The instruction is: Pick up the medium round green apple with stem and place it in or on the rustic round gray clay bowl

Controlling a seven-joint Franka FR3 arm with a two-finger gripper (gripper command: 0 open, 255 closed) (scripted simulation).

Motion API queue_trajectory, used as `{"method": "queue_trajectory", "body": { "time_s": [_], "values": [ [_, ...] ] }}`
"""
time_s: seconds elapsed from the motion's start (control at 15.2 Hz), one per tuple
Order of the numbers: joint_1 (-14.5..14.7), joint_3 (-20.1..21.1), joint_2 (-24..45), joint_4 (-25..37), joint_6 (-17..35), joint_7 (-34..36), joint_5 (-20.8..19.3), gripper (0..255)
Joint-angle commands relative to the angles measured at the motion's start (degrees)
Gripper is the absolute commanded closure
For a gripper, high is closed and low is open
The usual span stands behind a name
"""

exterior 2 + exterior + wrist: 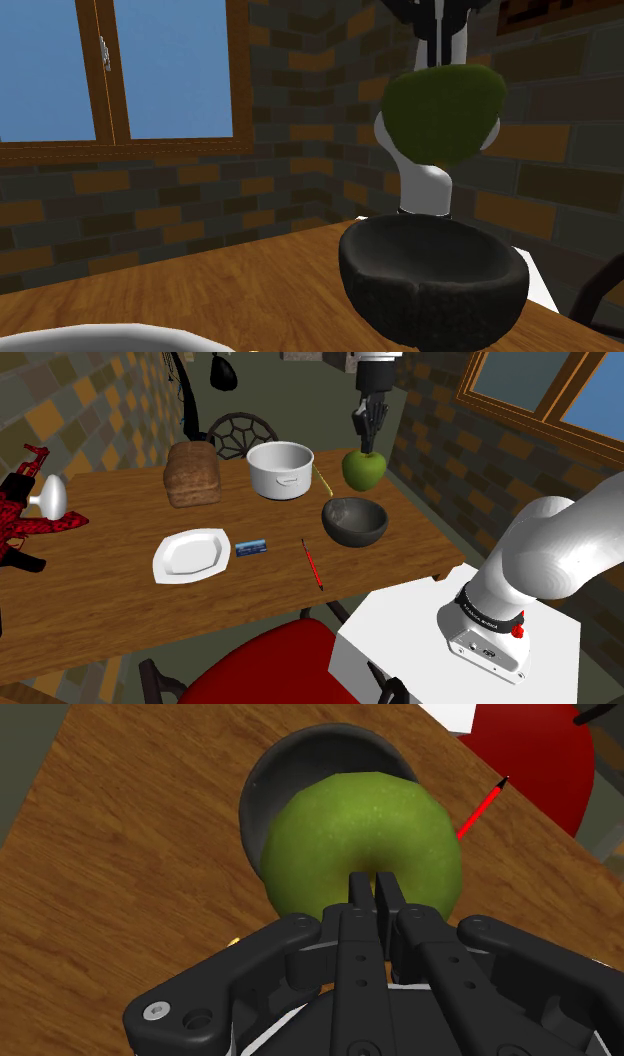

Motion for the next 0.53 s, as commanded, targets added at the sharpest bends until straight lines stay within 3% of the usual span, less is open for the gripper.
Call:
{"method": "queue_trajectory", "body": {
  "time_s": [0.0, 0.46],
  "values": [
    [0.00, 0.02, -0.24, -1.79, 1.59, -0.14, 0.01, 255],
    [0.03, 0.15, -0.22, -7.17, 6.97, -0.48, 0.13, 255]
  ]
}}
